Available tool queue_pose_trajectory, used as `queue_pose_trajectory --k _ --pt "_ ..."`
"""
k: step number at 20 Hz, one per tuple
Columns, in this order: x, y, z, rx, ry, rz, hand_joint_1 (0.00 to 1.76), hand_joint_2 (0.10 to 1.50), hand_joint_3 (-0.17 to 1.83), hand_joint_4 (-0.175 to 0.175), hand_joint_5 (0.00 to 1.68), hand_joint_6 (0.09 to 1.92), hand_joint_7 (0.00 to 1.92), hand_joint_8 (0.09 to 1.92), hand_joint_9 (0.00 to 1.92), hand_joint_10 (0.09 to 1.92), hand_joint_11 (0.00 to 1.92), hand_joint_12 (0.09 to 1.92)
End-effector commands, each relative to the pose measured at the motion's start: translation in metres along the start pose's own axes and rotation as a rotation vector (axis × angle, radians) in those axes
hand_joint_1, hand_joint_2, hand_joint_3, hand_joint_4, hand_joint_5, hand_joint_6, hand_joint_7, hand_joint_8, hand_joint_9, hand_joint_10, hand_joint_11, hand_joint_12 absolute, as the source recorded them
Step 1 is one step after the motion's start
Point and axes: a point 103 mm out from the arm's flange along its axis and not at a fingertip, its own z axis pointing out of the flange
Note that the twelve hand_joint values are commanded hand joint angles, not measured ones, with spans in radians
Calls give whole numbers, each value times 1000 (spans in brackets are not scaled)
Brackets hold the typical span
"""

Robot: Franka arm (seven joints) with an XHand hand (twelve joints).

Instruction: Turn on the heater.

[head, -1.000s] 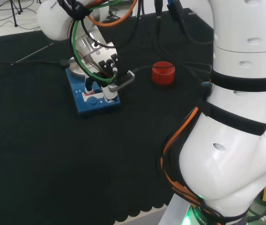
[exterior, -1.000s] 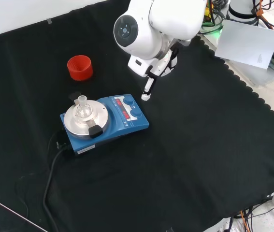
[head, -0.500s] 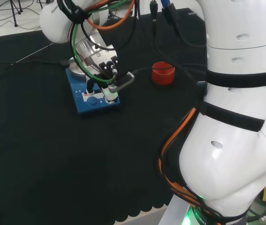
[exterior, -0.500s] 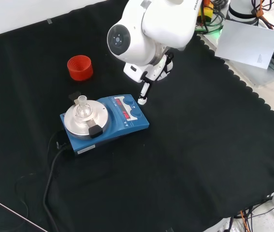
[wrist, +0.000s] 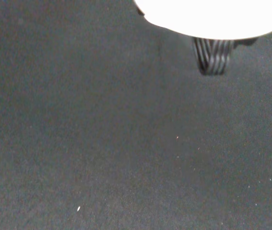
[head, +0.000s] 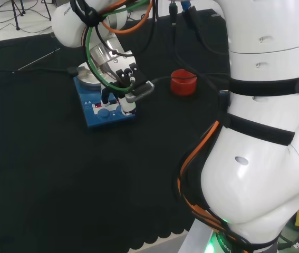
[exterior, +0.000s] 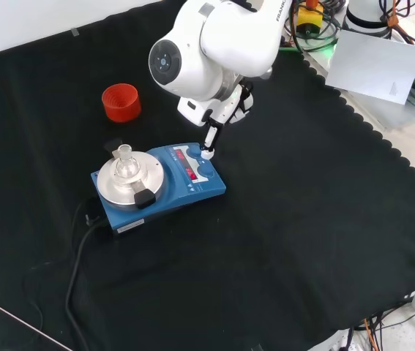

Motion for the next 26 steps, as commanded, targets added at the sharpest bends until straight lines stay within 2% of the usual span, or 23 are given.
queue_pose_trajectory --k 1,9,26 --pt "-2 4 0 12 8 -8 1542 461 1427 3 351 99 1690 1920 1816 1837 1772 1908" --pt "-3 9 -2 42 7 -19 1543 458 1437 3 355 88 1693 1920 1818 1838 1774 1907" --pt "-3 11 3 56 8 -26 1545 452 1449 4 366 87 1698 1920 1820 1838 1777 1903"
